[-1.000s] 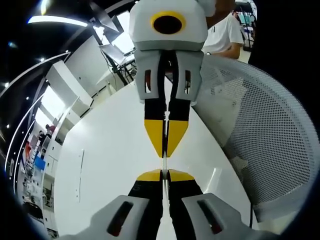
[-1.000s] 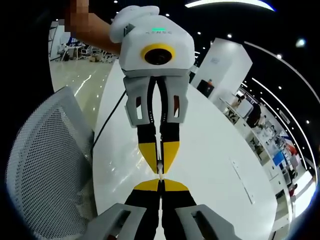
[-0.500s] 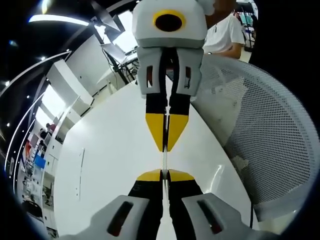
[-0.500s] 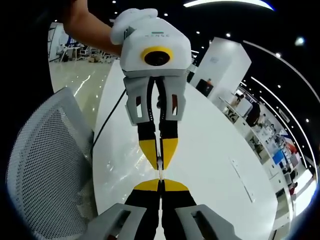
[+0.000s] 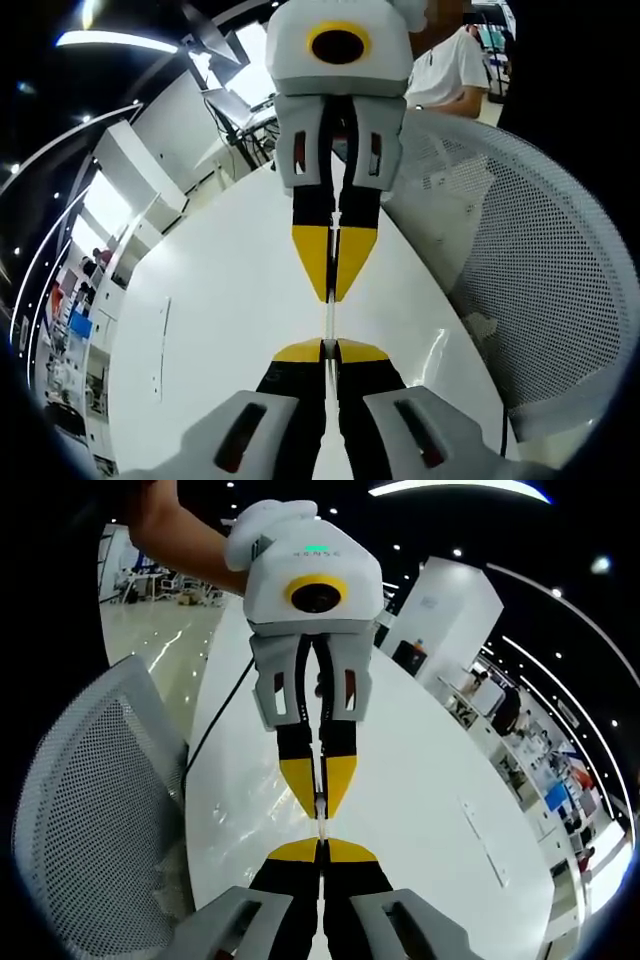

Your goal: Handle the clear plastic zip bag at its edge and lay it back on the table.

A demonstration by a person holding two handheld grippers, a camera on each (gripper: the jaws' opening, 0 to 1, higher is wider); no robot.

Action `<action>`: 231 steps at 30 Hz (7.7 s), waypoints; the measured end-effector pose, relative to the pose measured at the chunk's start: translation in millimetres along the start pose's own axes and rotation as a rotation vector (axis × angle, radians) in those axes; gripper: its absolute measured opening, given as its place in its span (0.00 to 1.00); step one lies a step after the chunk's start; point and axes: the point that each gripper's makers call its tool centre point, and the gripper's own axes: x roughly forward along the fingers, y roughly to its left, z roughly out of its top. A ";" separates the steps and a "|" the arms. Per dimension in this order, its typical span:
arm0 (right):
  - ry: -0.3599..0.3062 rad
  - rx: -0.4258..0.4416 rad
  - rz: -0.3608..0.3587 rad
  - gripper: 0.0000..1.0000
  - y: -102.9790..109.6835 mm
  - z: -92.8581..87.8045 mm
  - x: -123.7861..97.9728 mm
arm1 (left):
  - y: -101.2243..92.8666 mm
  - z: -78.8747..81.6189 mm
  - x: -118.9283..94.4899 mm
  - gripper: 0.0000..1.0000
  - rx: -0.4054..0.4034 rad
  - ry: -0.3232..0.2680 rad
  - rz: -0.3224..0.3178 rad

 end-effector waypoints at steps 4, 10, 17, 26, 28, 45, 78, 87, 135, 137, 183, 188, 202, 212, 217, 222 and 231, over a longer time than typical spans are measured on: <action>-0.004 0.002 -0.002 0.00 0.2 0.2 -0.2 | 0.0 0.1 -0.3 0.00 0.004 0.004 -0.001; -0.007 0.002 -0.002 0.00 0.2 0.9 -0.4 | -0.2 0.6 -0.9 0.00 0.002 0.001 0.002; -0.008 0.006 -0.004 0.00 0.3 0.9 -1.3 | -0.2 1.2 -0.8 0.00 0.000 -0.003 0.000; -0.008 0.006 0.000 0.00 0.6 1.2 -0.9 | -0.5 0.3 -1.2 0.00 -0.002 -0.003 -0.001; -0.007 0.005 0.000 0.00 0.3 0.4 -1.1 | -0.3 -1.1 -1.6 0.00 0.001 0.003 0.001; -0.015 0.013 0.004 0.00 1.3 1.1 -0.8 | -0.8 -4.6 -3.5 0.00 -0.013 0.000 0.002; -0.024 0.049 0.018 0.00 -12.9 -1.9 -6.4 | 10.0 -1.5 -2.8 0.00 -0.039 0.008 0.000; -0.056 0.033 0.043 0.00 -14.4 2.9 -9.6 | 12.4 3.5 -8.8 0.00 -0.066 0.039 0.033; -0.113 -0.022 0.086 0.00 -19.9 5.8 -27.3 | 14.9 19.8 -13.3 0.00 -0.091 0.062 0.079; -0.110 -0.026 0.086 0.00 -20.1 5.9 -27.5 | 15.0 19.0 -13.2 0.00 -0.090 0.064 0.078; -0.113 -0.029 0.084 0.00 -23.1 3.8 -36.2 | 17.7 13.5 -19.9 0.00 -0.099 0.067 0.095; -0.116 -0.030 0.084 0.00 -23.4 4.6 -36.9 | 17.9 13.3 -21.1 0.00 -0.101 0.069 0.098; -0.120 -0.024 0.077 0.00 -25.5 4.8 -38.4 | 19.9 10.4 -24.3 0.00 -0.105 0.069 0.108; -0.118 -0.027 0.071 0.00 -28.0 4.7 -38.9 | 21.3 9.8 -26.1 0.00 -0.102 0.072 0.111; -0.119 -0.028 0.070 0.00 -28.1 4.6 -39.9 | 21.7 8.3 -27.1 0.00 -0.103 0.071 0.112; -0.120 -0.028 0.070 0.00 -28.0 4.5 -41.2 | 21.6 8.5 -27.8 0.00 -0.103 0.071 0.111; -0.120 -0.027 0.070 0.00 -28.4 3.9 -42.7 | 21.1 8.1 -27.9 0.00 -0.104 0.075 0.110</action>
